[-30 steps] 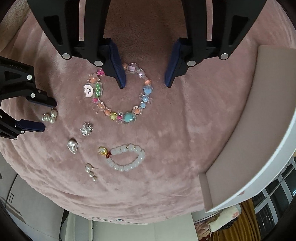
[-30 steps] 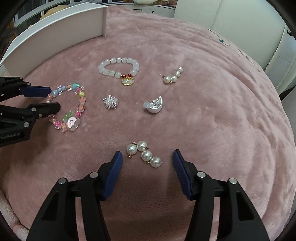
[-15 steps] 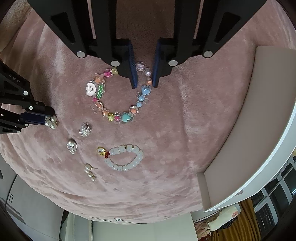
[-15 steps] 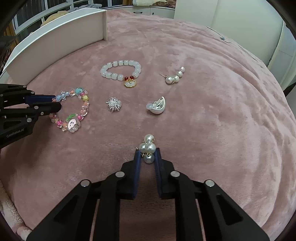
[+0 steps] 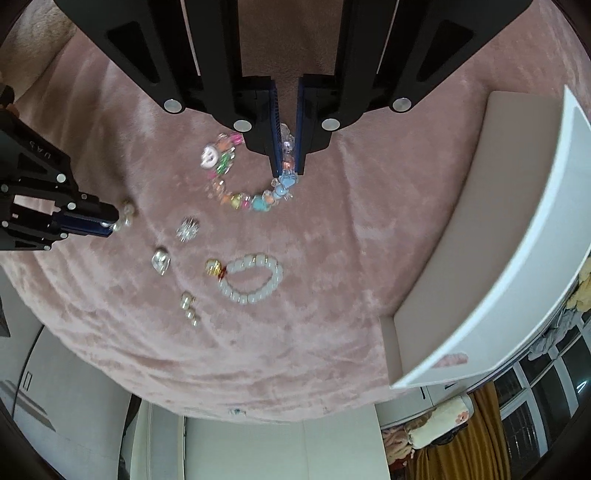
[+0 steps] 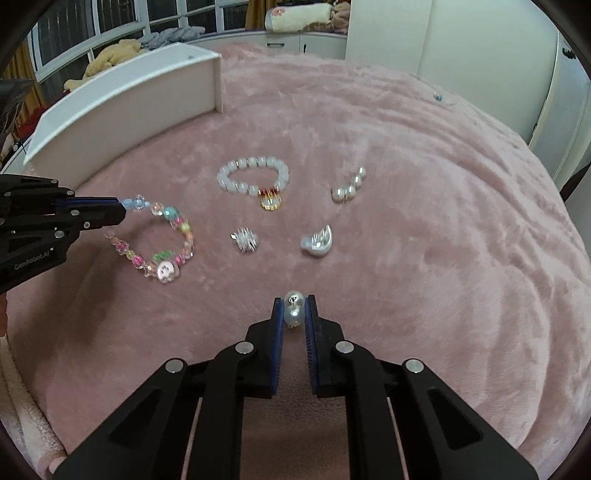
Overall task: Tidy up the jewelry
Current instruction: 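Grasp the colorful bead bracelet with the left gripper while the right grasps pearl earrings, then carry bracelet and pearl earrings into the white tray and open both grippers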
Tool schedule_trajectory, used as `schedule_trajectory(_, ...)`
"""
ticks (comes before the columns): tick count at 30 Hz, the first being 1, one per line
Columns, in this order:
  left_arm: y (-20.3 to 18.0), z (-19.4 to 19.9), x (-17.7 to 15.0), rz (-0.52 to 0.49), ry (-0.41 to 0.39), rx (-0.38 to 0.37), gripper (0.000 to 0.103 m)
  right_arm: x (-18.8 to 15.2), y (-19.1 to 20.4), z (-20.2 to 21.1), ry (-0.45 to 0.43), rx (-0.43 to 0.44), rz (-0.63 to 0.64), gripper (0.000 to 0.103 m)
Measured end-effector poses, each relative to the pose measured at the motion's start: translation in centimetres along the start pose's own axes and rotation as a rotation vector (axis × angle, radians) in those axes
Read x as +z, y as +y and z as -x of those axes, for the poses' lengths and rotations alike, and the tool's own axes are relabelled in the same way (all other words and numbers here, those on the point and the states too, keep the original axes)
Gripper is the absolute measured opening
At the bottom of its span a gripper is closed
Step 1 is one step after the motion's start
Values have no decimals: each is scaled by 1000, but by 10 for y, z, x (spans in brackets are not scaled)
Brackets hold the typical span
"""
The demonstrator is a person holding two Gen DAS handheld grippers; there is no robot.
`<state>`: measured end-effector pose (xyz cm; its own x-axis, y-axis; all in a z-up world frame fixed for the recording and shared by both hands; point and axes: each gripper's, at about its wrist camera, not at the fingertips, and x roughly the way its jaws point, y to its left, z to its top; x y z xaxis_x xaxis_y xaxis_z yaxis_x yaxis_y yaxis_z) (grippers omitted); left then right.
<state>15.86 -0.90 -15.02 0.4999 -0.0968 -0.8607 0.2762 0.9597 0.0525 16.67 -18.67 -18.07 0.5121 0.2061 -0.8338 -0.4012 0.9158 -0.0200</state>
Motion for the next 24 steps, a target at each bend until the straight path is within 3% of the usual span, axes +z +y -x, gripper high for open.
schedule_trajectory(15, 13, 77, 24, 27, -145, 2, 12, 39, 7, 68, -155, 26, -10, 12)
schedule_trajectory(24, 44, 127, 36, 59, -208, 31, 12, 70, 28, 98, -227, 56, 17, 12)
